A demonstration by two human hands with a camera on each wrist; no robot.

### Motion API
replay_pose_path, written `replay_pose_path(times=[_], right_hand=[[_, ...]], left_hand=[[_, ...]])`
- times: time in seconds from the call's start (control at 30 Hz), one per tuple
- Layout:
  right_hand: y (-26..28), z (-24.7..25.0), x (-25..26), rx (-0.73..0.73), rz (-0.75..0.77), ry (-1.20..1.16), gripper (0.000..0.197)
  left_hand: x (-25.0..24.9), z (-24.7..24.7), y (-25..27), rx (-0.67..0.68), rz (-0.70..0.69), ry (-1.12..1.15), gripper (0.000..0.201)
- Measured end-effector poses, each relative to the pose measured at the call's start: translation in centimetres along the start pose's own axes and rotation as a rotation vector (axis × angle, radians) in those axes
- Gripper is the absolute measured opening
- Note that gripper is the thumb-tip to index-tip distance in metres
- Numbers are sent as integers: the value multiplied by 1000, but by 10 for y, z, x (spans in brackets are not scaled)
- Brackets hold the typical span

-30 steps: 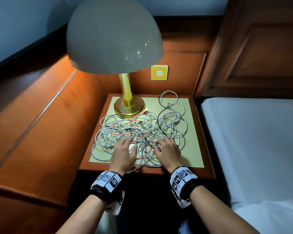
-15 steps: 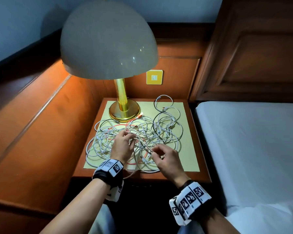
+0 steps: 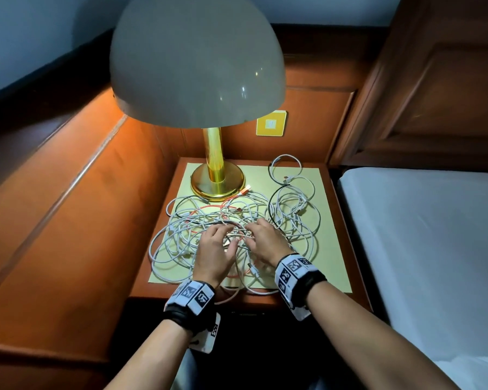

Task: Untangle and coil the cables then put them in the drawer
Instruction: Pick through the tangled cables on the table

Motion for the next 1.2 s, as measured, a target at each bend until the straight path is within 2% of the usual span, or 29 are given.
replay_pose_path(times=[0.2, 0.33, 0.57, 0.73, 0.93, 1.07, 1.2], right_hand=[[-5, 8, -1, -118, -10, -58, 21], [3, 41, -1, -274, 48, -285, 17], [43, 96, -5, -520, 172, -464, 13], [68, 109, -18, -542, 203, -600, 13], [82, 96, -44, -470, 167, -720, 14], [94, 88, -59, -420, 147, -791, 14], [106, 81, -67, -366, 142, -839, 19]], left_hand=[[14, 6, 6, -28, 35, -5, 37], [21, 4, 10, -25, 66, 5, 45], [30, 3, 10, -26, 168, 24, 60], [28, 1, 8, -7, 182, 33, 69], [38, 0, 8, 19, 312, 103, 98], [38, -3, 2, 89, 294, 46, 87], [41, -5, 1, 130, 336, 58, 93]])
Point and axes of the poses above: each hand's wrist, its own y-axis away from the middle knuckle, its own z-axis out of the back of the hand, x = y × z, the point moved 10 cm from there along -y, towards the middle knuckle, and after that the axes turned 8 degrees about -z, right-handed, at the moved point
